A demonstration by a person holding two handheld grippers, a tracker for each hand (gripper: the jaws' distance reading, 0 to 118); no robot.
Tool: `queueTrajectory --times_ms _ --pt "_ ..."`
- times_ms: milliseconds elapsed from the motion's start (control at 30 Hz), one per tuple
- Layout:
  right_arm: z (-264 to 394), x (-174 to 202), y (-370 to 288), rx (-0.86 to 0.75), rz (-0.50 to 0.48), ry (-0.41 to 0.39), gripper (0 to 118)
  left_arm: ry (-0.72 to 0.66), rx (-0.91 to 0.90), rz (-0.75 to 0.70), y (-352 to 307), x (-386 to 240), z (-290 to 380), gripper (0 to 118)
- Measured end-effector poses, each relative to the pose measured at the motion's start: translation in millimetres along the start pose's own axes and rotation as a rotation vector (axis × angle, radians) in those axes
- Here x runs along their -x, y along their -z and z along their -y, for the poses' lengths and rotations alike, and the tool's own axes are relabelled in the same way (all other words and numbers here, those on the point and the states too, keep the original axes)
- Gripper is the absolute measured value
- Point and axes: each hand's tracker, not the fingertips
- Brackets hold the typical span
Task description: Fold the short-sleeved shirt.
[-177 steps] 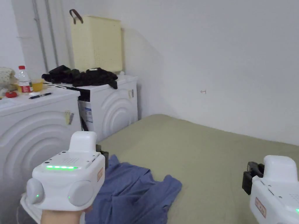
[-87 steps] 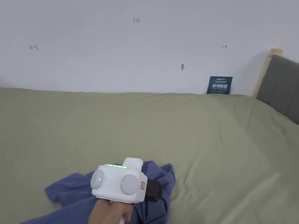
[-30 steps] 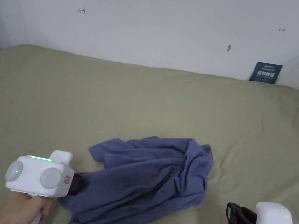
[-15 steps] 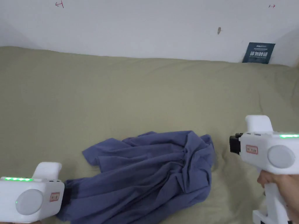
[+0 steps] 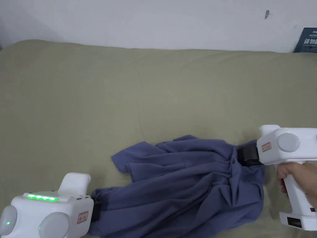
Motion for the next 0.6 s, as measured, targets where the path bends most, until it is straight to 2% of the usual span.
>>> queueTrajectory --times_ms 33,67,100,133,200,267,400,500,600 --pt "0 -1 -8 -0.011 -0.06 0.001 88 -0.006 0.0 0.004 3 3 0 4" --pt "-1 -1 -21 -0.04 -0.081 -0.004 61 -0.019 0.003 0.01 4 7 -1 4" --pt "-1 2 -35 -0.074 -0.066 -0.009 8 -0.031 0.008 0.019 3 10 -3 4" --pt "1 4 -50 -0.127 -0.025 0.006 8 -0.038 0.011 0.026 2 13 -4 4" --pt "0 1 -76 -0.106 -0.066 0.008 8 -0.053 0.011 0.021 -5 20 -6 4" --pt "-3 -9 -109 -0.178 -0.071 0.009 8 -0.065 -0.052 -0.059 -25 30 -11 4" --pt "0 -30 -182 -0.279 -0.068 0.001 8 -0.09 -0.124 -0.134 -83 53 -21 4" --pt "8 -45 -235 -0.336 -0.109 0.021 8 -0.118 -0.22 -0.171 -137 56 -32 4" --pt "18 -53 -291 -0.428 -0.124 0.031 8 -0.138 -0.31 -0.146 -195 50 -51 4"
